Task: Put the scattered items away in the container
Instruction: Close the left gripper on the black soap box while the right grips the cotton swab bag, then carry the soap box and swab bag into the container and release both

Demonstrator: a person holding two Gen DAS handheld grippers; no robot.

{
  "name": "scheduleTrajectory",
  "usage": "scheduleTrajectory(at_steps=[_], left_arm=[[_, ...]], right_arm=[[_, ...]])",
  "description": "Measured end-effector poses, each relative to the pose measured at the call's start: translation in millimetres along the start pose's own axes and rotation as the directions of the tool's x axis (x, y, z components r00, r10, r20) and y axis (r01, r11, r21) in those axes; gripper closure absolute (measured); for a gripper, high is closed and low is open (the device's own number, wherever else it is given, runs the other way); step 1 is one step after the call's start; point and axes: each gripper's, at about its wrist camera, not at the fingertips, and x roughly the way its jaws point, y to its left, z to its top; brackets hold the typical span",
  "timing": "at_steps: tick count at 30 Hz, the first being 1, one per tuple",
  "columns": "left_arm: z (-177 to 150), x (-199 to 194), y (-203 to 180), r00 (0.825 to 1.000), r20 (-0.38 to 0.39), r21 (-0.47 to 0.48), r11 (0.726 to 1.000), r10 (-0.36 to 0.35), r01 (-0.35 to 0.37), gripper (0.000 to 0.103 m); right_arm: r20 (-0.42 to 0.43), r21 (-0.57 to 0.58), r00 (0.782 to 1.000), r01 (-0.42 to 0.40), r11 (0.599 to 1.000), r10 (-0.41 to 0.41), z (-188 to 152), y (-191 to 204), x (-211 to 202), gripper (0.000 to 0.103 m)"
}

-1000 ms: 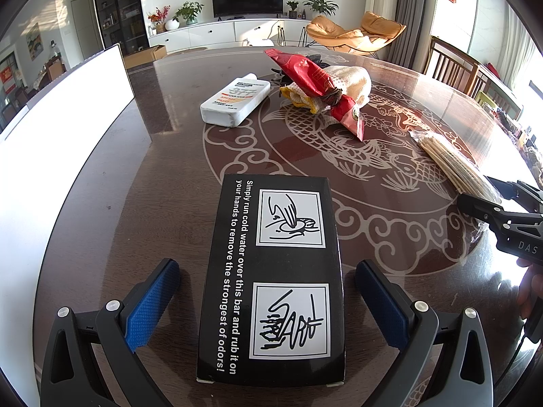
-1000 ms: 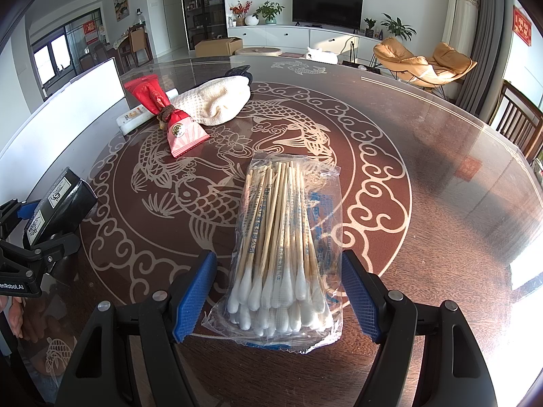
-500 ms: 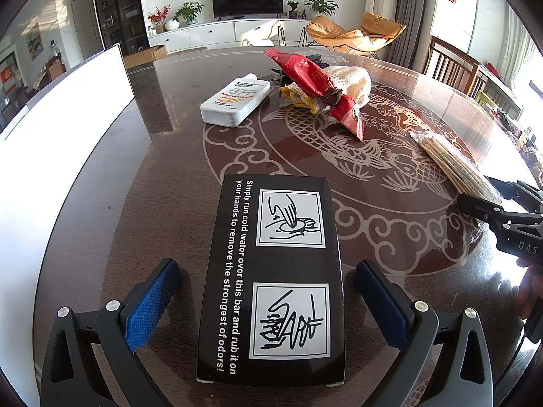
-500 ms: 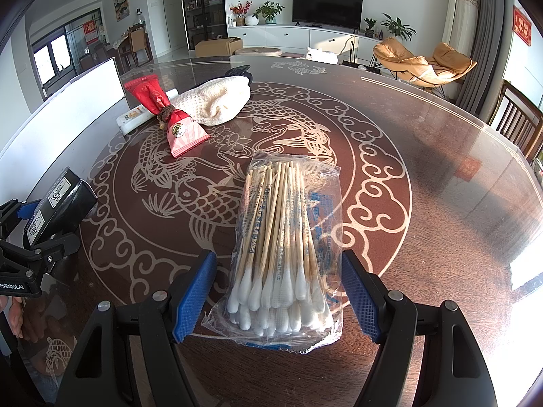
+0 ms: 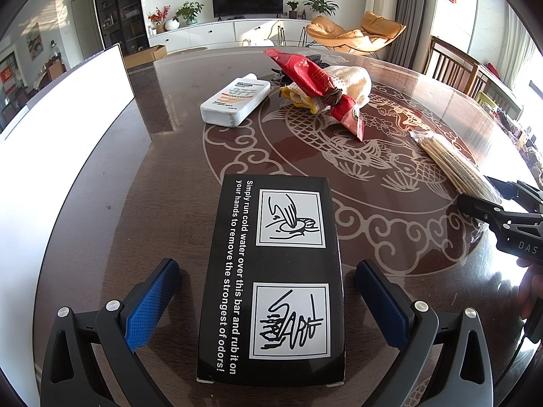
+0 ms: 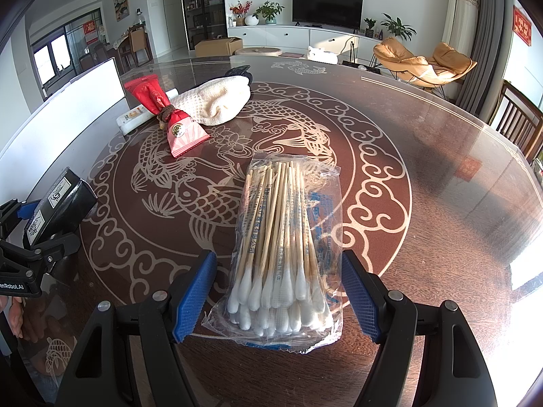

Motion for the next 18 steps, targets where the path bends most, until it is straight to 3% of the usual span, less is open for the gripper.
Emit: scheduleTrajectory(at_steps=[15, 17, 18], left_arm=[[0.8, -0.4, 0.7, 1.000, -0.002, 0.001, 1.000, 0.003, -0.003, 0.000], [2.6, 0.0, 1.8, 1.000, -0.009, 0.007, 1.000, -0.001, 0.001, 0.000], [2.1, -3.0, 2.7, 1.000, 0.002, 0.011, 1.000, -0.002, 0.002, 0.014]], right_arm=[[0.001, 0.001, 1.000, -0.002, 1.000, 0.002, -0.6, 0.3, -0.2, 0.028], [0.003, -0.007, 1.000, 0.008, 1.000, -0.008, 0.0, 1.6, -1.9, 0.037], [0.005, -0.016, 1.000, 0.002, 1.000, -0.002, -0.3, 3.0, -4.5, 0.057]])
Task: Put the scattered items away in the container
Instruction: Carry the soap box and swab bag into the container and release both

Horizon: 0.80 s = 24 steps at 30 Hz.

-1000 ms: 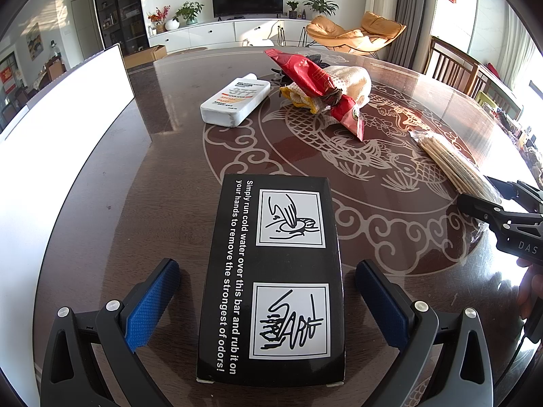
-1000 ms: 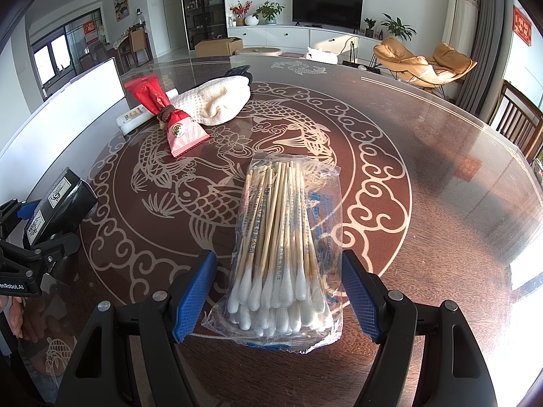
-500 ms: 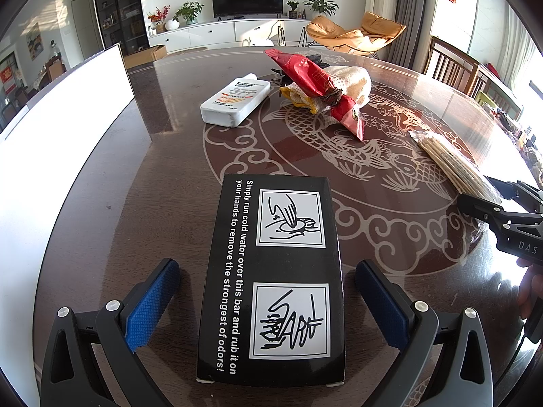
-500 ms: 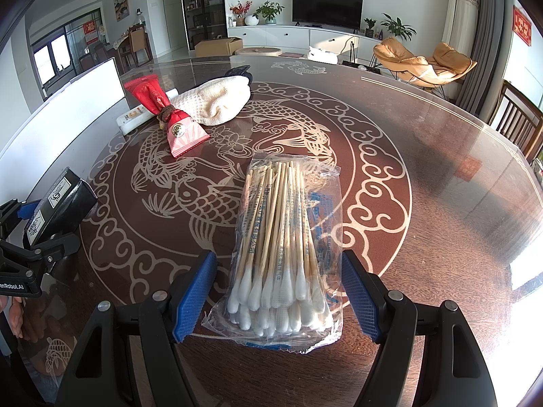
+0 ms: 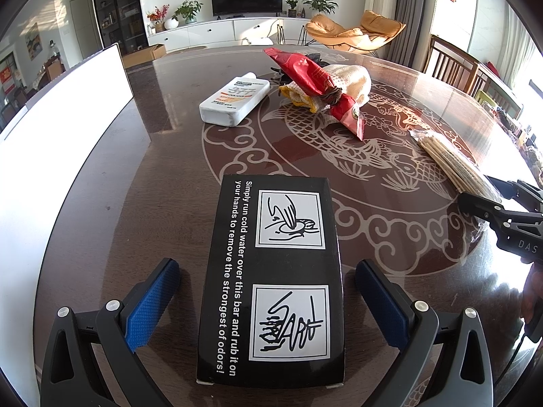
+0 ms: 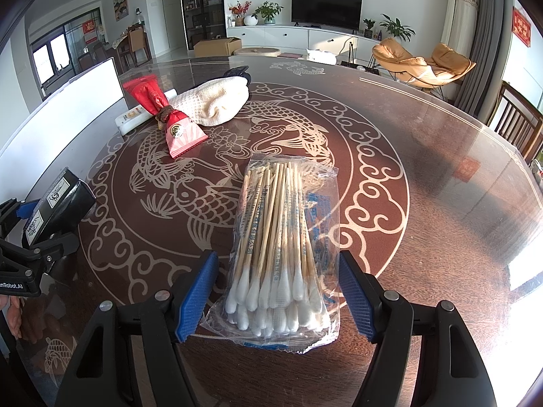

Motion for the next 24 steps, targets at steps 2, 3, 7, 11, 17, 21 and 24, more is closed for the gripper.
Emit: scheduleTrajectory(at_steps=[2, 3, 7, 11, 17, 21, 24], left_arm=[[-1.7, -8.6, 2.0, 1.000, 0.011, 0.010, 1.000, -0.018, 0.017, 0.045], [-3.9, -11.8, 4.5, 0.999, 0.003, 0.002, 0.999, -0.036, 0.036, 0.045], [-23.2, -32.0, 12.4, 0.995, 0.005, -0.044, 0.994, -0.103, 0.103, 0.045], [-44.4, -49.2, 11.2, 0.992, 0.004, -0.079, 0.988, -0.129, 0.129, 0.045], [-52.9, -71.4, 3.4, 0.991, 0.035, -0.045, 0.991, -0.127, 0.129, 0.045], [-56.0, -92.3, 17.6, 0.990, 0.070, -0.071, 0.989, -0.121, 0.126, 0.045], [-51.0, -116.7, 38.2, 0.985, 0.114, -0.099, 0.986, -0.126, 0.138, 0.045]], right_arm=[[-0.010, 0.002, 1.000, -0.013, 1.000, 0.013, -3.2, 2.4, -7.3, 0.061], [-0.006, 0.002, 1.000, -0.028, 1.000, 0.028, -6.6, 4.3, -13.4, 0.063], [0.027, -0.022, 0.997, -0.071, 0.997, 0.072, -23.7, 15.9, -42.7, 0.063], [0.049, 0.036, 0.988, -0.148, 0.988, 0.146, -40.6, 18.1, -62.5, 0.063], [0.054, 0.070, 0.972, -0.232, 0.970, 0.228, -45.3, 37.5, -70.2, 0.063], [0.072, 0.028, 0.955, -0.289, 0.957, 0.286, -34.1, 70.6, -77.4, 0.063], [0.083, -0.015, 0.940, -0.330, 0.944, 0.330, -19.2, 102.1, -82.6, 0.063]])
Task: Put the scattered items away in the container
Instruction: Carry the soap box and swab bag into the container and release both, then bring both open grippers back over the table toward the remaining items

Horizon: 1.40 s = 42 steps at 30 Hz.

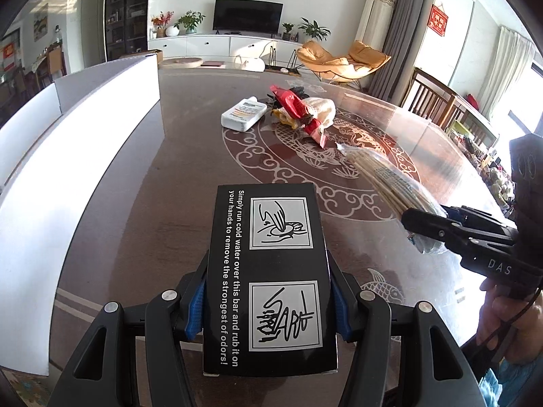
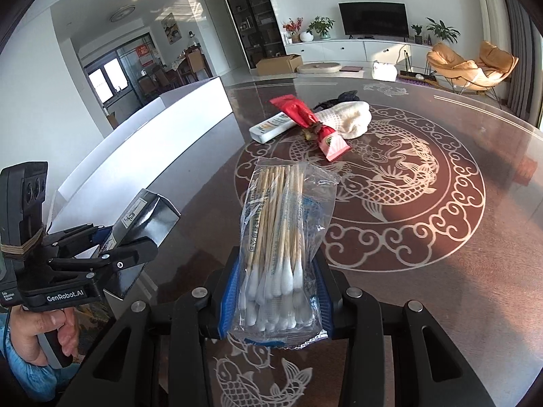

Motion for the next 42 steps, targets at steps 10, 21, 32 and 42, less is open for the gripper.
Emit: scheduleTrajectory(at_steps=[10, 21, 32, 42], left_arm=[[74.7, -98.7, 137.6, 0.979, 0.127, -0.110, 0.983, 0.160, -0.146, 0.045], [144.3, -28.6, 303.8, 0.954, -0.025, -0.342, 0.894, 0.299, -0.289, 0.045], [147.2, 56.8, 355.6, 0.927, -0.211, -0.431, 0.822, 0.309, -0.372, 0.040], [142.8, 39.2, 346.3, 0.917, -0.203, -0.403, 0.824, 0.344, -0.398, 0.032]], right_arm=[[0.036, -0.189, 0.979, -0.188, 0.964, 0.199, 111.2, 143.9, 42.2, 0.063], [-0.062, -0.372, 0.984, -0.177, 0.911, 0.166, 252.6, 268.3, 193.8, 0.063], [-0.306, -0.286, 0.952, -0.112, 0.952, 0.020, 282.2, 260.5, 338.6, 0.055], [-0.285, -0.321, 0.957, -0.148, 0.936, 0.053, 271.4, 258.5, 317.0, 0.050]])
